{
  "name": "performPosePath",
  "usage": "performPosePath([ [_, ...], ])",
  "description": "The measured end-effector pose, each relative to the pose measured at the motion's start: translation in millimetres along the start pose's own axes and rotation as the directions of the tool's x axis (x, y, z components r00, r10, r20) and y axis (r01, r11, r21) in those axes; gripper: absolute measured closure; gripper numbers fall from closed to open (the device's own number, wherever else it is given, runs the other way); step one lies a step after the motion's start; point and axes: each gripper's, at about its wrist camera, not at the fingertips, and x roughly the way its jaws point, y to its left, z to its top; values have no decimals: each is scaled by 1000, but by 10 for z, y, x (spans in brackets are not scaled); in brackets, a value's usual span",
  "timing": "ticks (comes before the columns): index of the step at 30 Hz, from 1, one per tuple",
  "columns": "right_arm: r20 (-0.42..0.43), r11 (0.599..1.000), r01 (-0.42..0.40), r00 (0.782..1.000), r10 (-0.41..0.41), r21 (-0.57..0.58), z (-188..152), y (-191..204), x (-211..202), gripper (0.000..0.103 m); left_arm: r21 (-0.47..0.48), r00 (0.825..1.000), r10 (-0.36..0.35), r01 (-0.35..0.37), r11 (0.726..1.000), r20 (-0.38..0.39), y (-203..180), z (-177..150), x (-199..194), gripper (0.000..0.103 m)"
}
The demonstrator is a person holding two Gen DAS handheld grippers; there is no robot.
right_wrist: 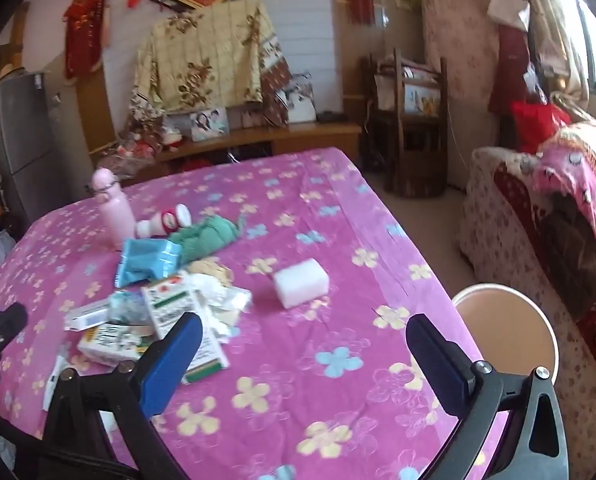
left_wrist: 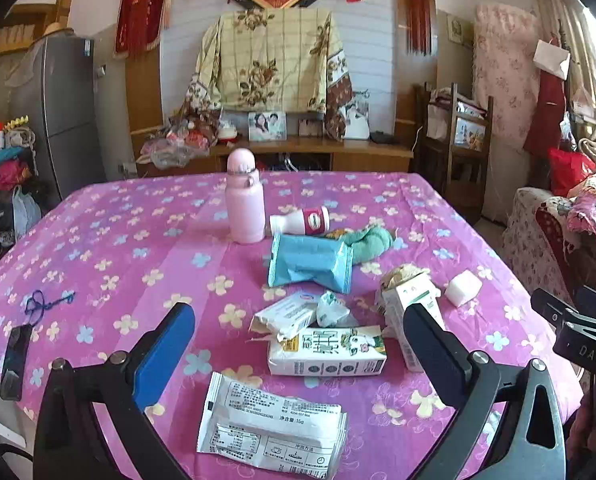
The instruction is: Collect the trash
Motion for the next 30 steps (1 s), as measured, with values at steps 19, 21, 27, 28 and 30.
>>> performPosePath([
  [19,138,999,-33,990,32,7,63,112,-391,0,-23,994,11,-8,1000,107,-26,20,-216,0],
  [21,146,999,-34,989,33,4,62,110,-407,0,-20,994,14,-12,1000,107,-24,10,-217,0],
  [27,151,1000,-22,988,23,-6,64,153,-432,0,-15,994,18,-17,1000,109,-32,-3,-232,0],
  [28,151,1000,-24,988,25,-5,66,148,-437,0,-14,994,19,-18,1000,110,-33,-1,-236,0],
  [30,154,1000,-25,988,26,-5,70,148,-444,0,-15,993,19,-17,1000,113,-32,5,-246,0],
])
